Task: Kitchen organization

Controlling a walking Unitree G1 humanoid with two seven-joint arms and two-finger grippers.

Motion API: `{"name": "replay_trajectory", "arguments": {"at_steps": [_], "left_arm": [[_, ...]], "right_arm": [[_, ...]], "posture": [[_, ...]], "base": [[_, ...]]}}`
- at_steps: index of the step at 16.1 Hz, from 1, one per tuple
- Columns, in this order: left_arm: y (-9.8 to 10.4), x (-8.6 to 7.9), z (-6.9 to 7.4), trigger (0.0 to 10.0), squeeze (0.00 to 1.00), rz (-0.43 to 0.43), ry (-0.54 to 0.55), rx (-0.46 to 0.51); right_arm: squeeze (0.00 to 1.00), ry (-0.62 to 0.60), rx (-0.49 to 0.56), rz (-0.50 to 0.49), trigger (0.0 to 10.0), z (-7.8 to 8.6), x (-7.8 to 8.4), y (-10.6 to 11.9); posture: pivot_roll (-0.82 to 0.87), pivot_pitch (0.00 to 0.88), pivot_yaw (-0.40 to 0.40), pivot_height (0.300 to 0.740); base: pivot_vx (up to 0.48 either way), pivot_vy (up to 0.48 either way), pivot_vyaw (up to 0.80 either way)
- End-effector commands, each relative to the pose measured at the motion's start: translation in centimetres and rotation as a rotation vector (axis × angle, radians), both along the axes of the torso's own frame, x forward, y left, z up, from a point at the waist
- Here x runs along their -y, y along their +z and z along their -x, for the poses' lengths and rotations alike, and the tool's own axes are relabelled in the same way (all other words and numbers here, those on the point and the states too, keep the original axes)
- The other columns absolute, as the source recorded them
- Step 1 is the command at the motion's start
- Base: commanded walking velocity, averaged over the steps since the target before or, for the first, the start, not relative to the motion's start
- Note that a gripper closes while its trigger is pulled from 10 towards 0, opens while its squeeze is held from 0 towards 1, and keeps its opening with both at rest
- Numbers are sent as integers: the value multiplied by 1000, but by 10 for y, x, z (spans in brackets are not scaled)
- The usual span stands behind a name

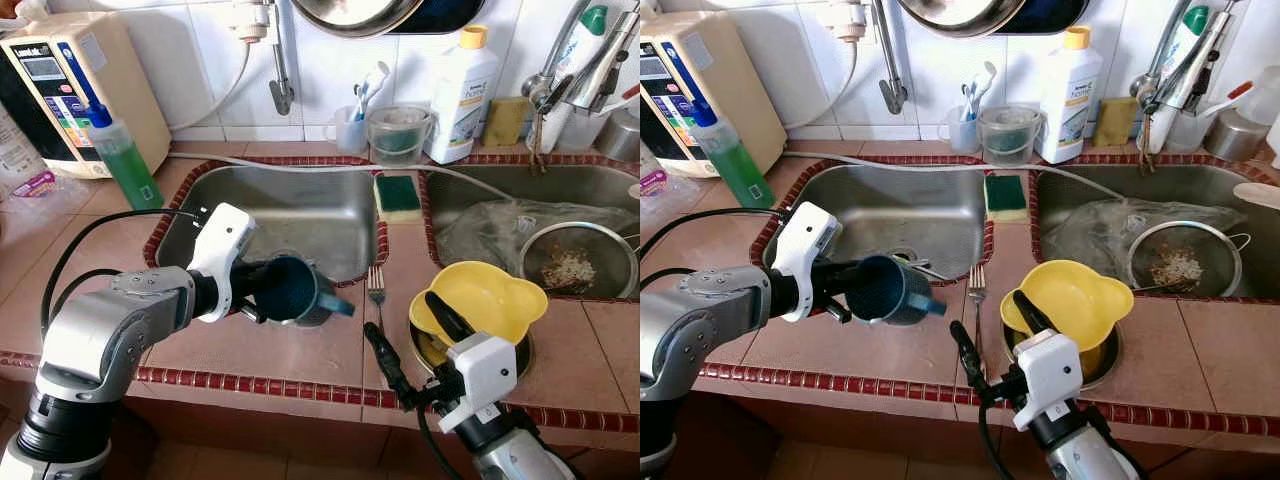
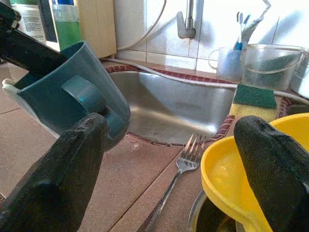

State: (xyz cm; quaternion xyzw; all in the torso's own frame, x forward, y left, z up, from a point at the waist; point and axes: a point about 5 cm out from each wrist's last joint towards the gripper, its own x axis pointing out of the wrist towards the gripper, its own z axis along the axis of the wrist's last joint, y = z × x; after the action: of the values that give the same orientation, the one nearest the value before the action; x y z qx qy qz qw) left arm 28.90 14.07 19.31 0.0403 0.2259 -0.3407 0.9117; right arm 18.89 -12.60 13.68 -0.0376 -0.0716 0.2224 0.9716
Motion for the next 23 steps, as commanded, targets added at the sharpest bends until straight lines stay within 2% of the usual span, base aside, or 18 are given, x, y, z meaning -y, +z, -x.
{"name": "replay_trajectory", "arguments": {"at_steps": [1,5,9,10,11,13,14,16,19,21,23], "left_arm": [[4,-5,-1,0,0,11,18,14],[15,-13,-9,0,0,26,39,53],[29,-25,-27,0,0,17,99,132],[33,-27,-36,10000,0,22,125,160],[40,-26,-50,10000,0,39,169,230],[46,-24,-60,10000,0,41,215,287],[53,-14,-68,10000,0,61,217,348],[52,-4,-74,10000,0,38,196,366],[44,9,-92,10000,0,-11,192,430],[41,16,-101,10000,0,35,214,481],[35,23,-107,10000,0,68,220,471]], "right_arm": [[0,9,27,-11,10000,0,-1,8],[0,17,76,-22,10000,-7,-2,22],[0,-17,125,-58,10000,-23,5,40],[0,-32,140,-57,10000,-31,9,46],[0,-92,152,-40,10000,-51,20,57],[0,-154,152,-28,10000,-64,28,63],[0,-213,147,-58,10000,-79,36,73],[0,-211,141,-78,10000,-87,37,83],[0,-125,104,-128,10000,-95,34,95],[0,-97,100,-132,10000,-97,35,100],[0,-67,68,-153,10000,-99,34,103]], "posture": [[-237,88,111,740],[-237,76,104,740],[-239,58,98,740],[-241,49,93,740],[-242,38,87,740],[-240,35,84,740],[-243,29,81,740],[-244,26,76,740],[-245,24,69,740],[-249,28,69,740],[-256,38,67,740]], "base": [[0,0,0],[0,0,0],[0,0,0],[0,0,0],[0,0,0],[0,0,0],[0,0,0],[0,0,0],[0,0,0],[0,0,0],[0,0,0]]}}
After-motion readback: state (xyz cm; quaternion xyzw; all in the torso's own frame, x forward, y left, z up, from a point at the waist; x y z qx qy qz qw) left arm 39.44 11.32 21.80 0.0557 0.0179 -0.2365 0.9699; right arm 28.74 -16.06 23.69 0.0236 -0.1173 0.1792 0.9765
